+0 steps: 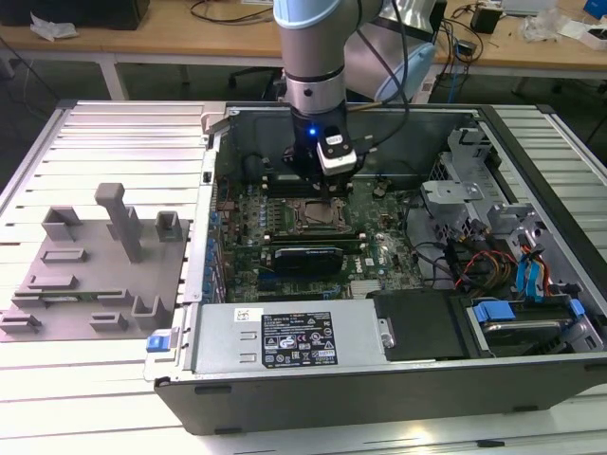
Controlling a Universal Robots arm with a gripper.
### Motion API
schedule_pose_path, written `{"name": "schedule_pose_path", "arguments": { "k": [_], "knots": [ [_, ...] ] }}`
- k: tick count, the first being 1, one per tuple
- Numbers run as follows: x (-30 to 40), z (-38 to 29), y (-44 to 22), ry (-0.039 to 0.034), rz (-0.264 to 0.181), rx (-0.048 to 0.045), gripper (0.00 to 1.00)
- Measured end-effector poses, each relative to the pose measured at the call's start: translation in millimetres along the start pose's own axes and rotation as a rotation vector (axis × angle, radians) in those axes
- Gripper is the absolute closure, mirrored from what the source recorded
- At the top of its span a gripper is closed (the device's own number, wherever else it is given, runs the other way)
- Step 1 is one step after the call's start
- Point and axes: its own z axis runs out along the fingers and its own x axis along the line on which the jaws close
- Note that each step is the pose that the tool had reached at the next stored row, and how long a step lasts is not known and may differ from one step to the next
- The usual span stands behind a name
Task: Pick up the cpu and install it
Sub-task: 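Install the first cpu locking lever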
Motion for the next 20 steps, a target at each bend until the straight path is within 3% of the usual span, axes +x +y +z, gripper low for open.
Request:
{"name": "schedule_pose_path", "arguments": {
  "k": [3, 5, 8, 9, 11, 12, 13, 16, 19, 20],
  "knots": [
    [-1.5, 0.3, -4.3, -0.0040, -0.003, 0.0183, 0.89],
    [-2.9, 0.6, -9.6, -0.0084, -0.007, 0.0395, 0.89],
    [-3.0, 0.6, -9.7, -0.0069, -0.007, 0.0412, 0.89],
    [-3.1, 0.7, -9.6, 0.0025, -0.008, 0.0433, 0.89],
    [-4.0, 0.9, -10.0, 0.0517, -0.011, 0.0562, 0.89],
    [-4.4, 1.0, -10.1, 0.0684, -0.012, 0.0600, 0.89],
    [-4.5, 1.0, -10.2, 0.0774, -0.013, 0.0624, 0.89],
    [-4.5, 1.0, -10.2, 0.0776, -0.016, 0.0620, 0.89],
    [-4.4, 1.7, -10.3, 0.0739, -0.135, 0.0452, 0.89],
    [-4.4, 1.8, -10.3, 0.0733, -0.152, 0.0428, 0.89]
  ]
}}
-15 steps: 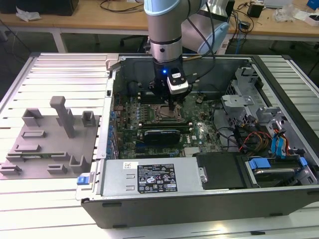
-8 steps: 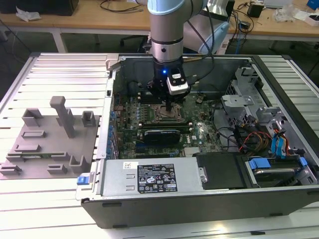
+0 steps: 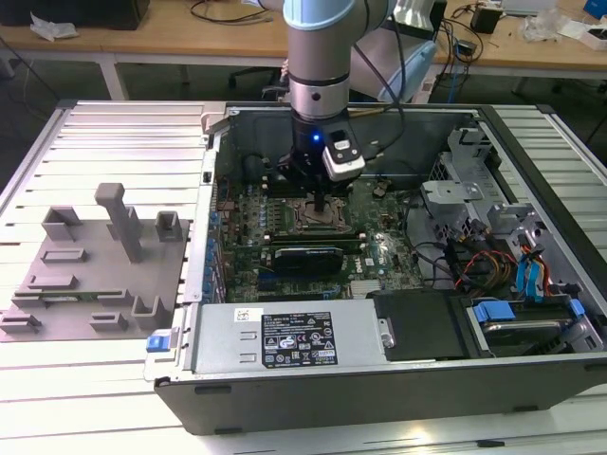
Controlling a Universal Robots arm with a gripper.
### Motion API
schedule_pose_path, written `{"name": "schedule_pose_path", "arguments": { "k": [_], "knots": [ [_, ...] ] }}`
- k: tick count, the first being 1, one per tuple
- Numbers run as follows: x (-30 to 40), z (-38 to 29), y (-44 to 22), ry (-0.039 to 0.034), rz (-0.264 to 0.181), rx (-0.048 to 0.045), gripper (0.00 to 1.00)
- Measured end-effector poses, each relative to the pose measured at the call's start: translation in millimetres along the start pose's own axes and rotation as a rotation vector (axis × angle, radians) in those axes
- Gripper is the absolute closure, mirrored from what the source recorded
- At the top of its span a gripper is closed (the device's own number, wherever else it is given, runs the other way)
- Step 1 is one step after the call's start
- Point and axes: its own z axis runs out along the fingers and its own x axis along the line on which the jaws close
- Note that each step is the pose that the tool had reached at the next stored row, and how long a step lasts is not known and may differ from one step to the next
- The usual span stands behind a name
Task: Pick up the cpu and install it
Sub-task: 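Install the first cpu locking lever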
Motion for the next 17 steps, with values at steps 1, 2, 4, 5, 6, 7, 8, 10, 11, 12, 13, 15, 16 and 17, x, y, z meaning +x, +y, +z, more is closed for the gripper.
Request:
{"name": "schedule_pose_path", "arguments": {
  "k": [1, 2, 4, 5, 6, 7, 8, 10, 11, 12, 13, 15, 16, 17],
  "knots": [
    [0.0, -0.1, 0.0, -0.0014, -0.024, -0.0023, 0.89],
    [0.0, -0.1, 0.0, -0.0034, -0.054, -0.0055, 0.89],
    [-0.4, -3.7, -0.3, -0.0051, -0.081, -0.0072, 0.89],
    [-0.5, -5.3, -0.4, -0.0051, -0.082, -0.0066, 0.89],
    [-0.8, -8.3, -0.6, -0.0052, -0.083, -0.0064, 0.89],
    [-1.1, -10.8, -0.7, -0.0052, -0.083, -0.0065, 0.89],
    [-1.4, -13.7, -0.9, -0.0052, -0.083, -0.0062, 0.89],
    [-2.3, -22.5, -1.4, -0.0052, -0.084, -0.0059, 0.89],
    [-2.6, -25.6, -1.6, -0.0052, -0.084, -0.0057, 0.89],
    [-2.8, -28.2, -1.8, -0.0053, -0.084, -0.0053, 0.89],
    [-3.1, -30.4, -1.9, -0.0054, -0.084, -0.0045, 0.89],
    [-3.1, -30.7, -1.9, -0.0054, -0.084, -0.0035, 0.89],
    [-3.1, -30.7, -2.0, -0.0054, -0.084, -0.0034, 0.89],
    [-3.1, -30.6, -1.9, 0.0034, -0.084, -0.0021, 0.89]
  ]
}}
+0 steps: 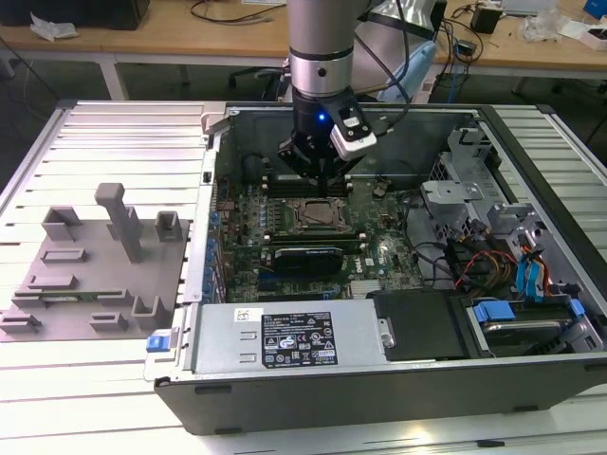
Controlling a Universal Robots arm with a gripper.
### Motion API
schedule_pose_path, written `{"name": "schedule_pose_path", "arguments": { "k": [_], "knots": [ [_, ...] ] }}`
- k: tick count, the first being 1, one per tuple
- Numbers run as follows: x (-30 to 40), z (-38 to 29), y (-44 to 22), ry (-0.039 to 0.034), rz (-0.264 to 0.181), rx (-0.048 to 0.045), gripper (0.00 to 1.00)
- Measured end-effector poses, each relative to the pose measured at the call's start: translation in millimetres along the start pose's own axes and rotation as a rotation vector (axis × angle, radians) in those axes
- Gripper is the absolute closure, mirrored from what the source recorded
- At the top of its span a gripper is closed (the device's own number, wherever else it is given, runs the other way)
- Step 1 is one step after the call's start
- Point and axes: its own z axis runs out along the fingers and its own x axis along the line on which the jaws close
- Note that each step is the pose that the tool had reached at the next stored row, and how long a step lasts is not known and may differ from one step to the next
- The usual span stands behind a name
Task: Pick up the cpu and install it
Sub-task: 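Install the first cpu locking lever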
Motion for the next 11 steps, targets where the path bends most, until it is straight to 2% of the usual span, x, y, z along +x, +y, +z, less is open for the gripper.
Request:
{"name": "schedule_pose_path", "arguments": {
  "k": [2, 3, 8, 11],
  "knots": [
    [-0.3, 0.1, 0.0, 0.0215, -0.002, 0.0018, 0.89],
    [-0.3, 0.1, 0.0, 0.0276, -0.002, 0.0021, 0.89],
    [-2.4, 0.4, -1.4, 0.0276, -0.002, 0.0018, 0.89],
    [-2.9, 0.8, -6.0, 0.0275, -0.002, 0.0018, 0.89]
  ]
}}
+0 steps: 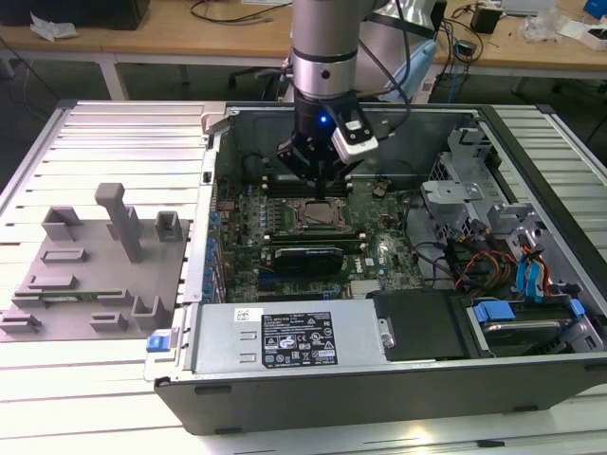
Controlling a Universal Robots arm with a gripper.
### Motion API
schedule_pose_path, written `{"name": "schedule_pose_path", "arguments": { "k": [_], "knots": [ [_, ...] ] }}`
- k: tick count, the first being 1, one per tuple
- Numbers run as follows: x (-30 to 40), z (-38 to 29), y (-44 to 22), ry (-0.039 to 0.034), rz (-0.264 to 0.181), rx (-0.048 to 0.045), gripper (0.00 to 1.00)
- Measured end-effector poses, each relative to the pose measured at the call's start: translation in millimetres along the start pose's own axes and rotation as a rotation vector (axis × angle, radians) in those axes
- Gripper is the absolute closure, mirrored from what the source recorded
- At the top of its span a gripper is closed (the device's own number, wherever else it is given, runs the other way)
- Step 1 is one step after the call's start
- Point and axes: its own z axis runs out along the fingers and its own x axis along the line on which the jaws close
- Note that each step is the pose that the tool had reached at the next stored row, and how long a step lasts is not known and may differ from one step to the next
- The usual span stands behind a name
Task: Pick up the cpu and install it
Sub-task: 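Install the first cpu locking lever, then install the second cpu locking lever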
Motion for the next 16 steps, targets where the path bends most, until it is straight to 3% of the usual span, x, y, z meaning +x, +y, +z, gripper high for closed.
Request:
{"name": "schedule_pose_path", "arguments": {
  "k": [16],
  "knots": [
    [-0.3, 0.2, -3.1, -0.0003, -0.004, -0.0004, 0.89]
  ]
}}
